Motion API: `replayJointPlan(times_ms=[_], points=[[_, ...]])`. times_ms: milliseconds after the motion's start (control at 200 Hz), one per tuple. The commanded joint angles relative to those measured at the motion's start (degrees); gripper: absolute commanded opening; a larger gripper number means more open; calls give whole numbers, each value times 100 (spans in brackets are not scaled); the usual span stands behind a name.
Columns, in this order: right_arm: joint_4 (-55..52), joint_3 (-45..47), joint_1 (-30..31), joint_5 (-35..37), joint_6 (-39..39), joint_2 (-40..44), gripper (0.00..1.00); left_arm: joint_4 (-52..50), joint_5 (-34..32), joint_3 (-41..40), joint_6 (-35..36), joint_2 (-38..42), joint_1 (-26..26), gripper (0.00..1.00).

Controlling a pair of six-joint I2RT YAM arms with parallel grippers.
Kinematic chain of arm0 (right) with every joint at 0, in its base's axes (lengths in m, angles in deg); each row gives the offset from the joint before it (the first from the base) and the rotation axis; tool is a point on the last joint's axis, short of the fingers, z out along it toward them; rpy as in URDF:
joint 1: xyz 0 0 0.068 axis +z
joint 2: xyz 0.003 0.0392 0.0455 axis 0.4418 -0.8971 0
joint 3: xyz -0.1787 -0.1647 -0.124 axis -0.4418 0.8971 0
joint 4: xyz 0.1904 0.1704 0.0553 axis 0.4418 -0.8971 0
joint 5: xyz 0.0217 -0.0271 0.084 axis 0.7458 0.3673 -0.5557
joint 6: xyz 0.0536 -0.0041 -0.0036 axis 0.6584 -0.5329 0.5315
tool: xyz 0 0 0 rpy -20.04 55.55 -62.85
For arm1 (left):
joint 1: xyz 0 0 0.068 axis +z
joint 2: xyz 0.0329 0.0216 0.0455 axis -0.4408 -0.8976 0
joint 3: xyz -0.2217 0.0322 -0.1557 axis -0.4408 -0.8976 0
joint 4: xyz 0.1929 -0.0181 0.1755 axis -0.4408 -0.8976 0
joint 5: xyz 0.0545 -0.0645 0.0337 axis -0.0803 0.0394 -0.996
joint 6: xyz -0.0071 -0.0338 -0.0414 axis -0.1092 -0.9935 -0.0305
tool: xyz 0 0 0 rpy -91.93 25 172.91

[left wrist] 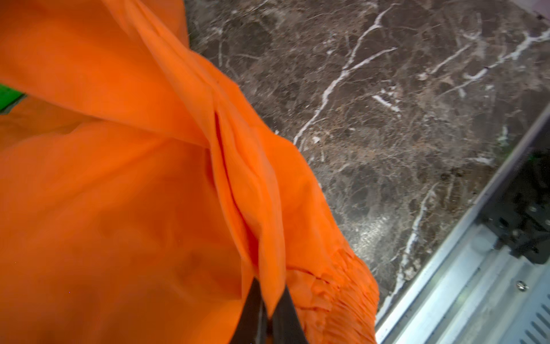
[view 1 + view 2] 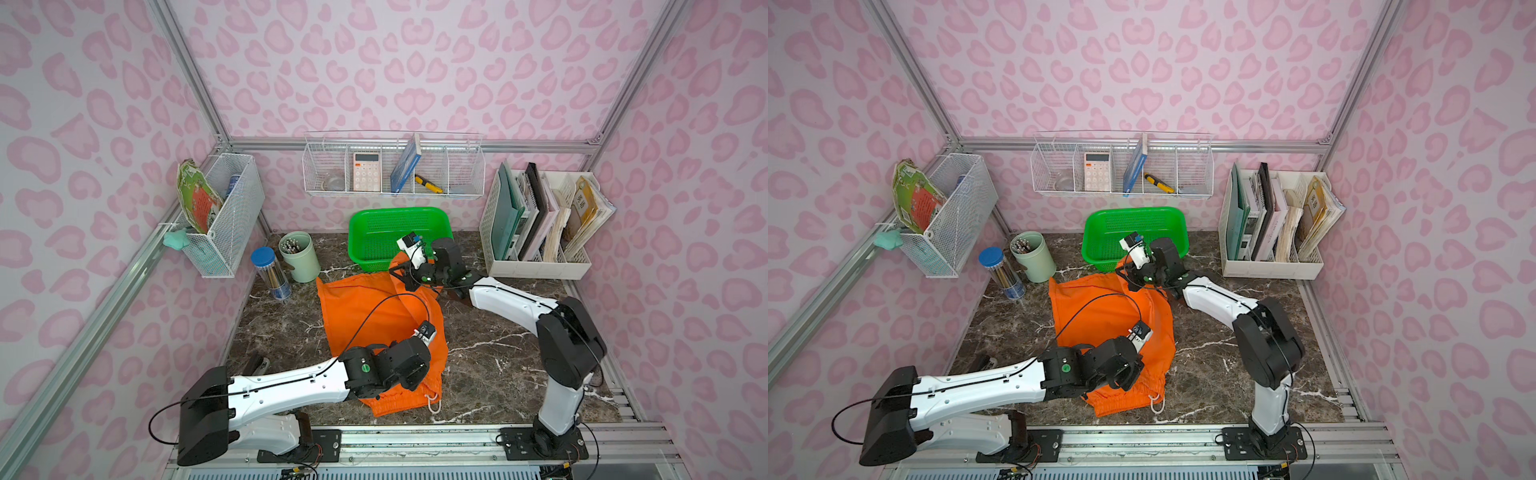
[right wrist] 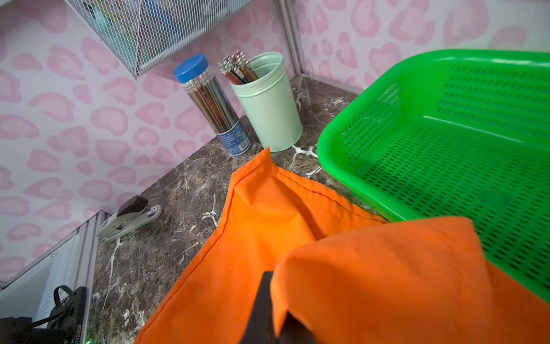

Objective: Roll up the shorts
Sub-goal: Fold the shorts at the center of the board.

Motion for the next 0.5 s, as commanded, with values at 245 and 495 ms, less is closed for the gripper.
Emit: replayJointPlan(times_ms=[245, 495], points=[[-189, -762, 142, -126, 965, -1509, 0, -251, -924, -595, -973, 297, 11, 0], [-1428, -1163, 157, 512, 999, -2102, 0, -373, -612, -299, -696, -297, 11, 0]])
